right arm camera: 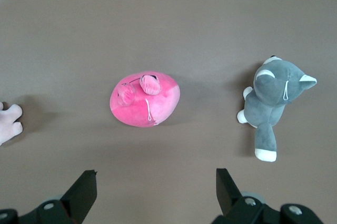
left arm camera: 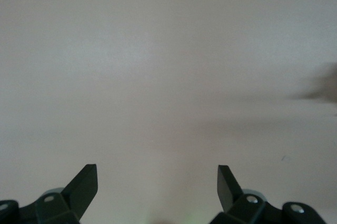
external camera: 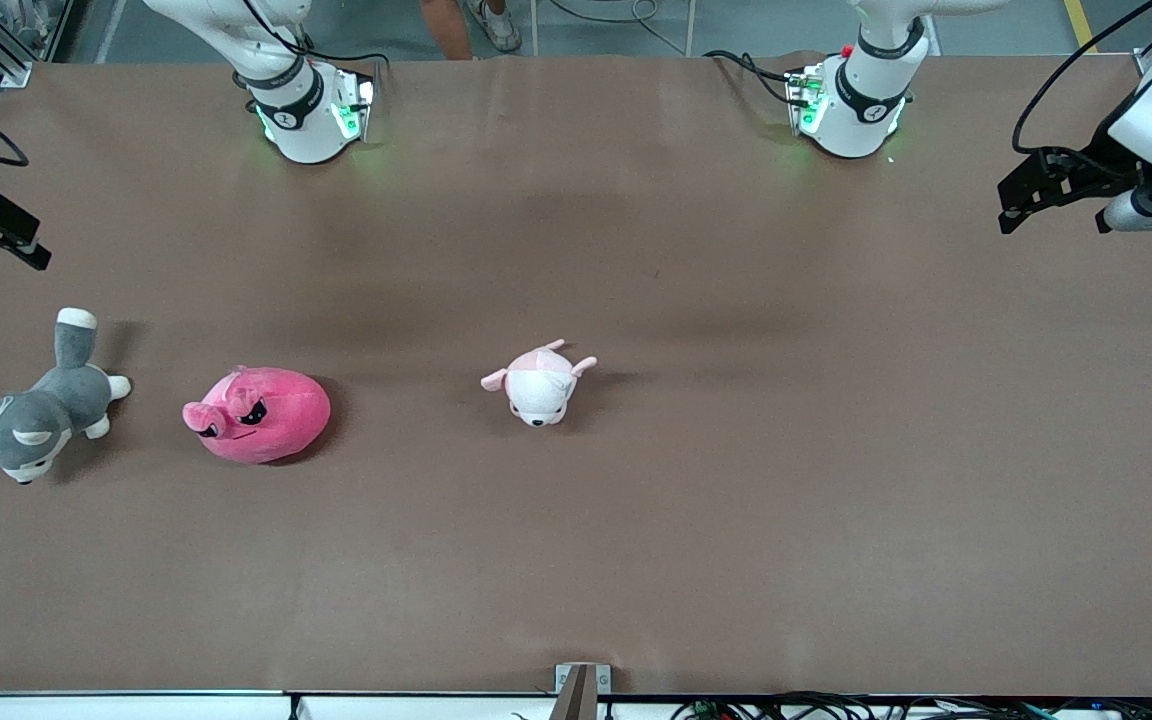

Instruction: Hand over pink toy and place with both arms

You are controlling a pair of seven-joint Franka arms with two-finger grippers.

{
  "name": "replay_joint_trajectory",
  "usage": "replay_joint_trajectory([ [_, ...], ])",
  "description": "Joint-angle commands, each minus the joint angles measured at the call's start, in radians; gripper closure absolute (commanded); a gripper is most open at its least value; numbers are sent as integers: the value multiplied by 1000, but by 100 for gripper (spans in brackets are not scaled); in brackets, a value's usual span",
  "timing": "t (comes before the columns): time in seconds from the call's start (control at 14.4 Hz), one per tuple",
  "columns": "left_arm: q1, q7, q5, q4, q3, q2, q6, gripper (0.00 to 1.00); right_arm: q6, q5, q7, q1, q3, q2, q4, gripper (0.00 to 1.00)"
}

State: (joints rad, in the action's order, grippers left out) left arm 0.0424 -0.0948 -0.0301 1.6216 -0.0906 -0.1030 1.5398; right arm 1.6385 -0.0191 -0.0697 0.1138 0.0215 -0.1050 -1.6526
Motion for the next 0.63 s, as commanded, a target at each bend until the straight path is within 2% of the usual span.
replay_joint_trajectory([
  [0.0,-12,24,16,-23,-5,11,-20,0,17,19,19,1,5,-41,-52,0],
  [0.56,-10,29,16,-26,-6,11,-40,0,12,22,13,1,5,-42,-67,0],
])
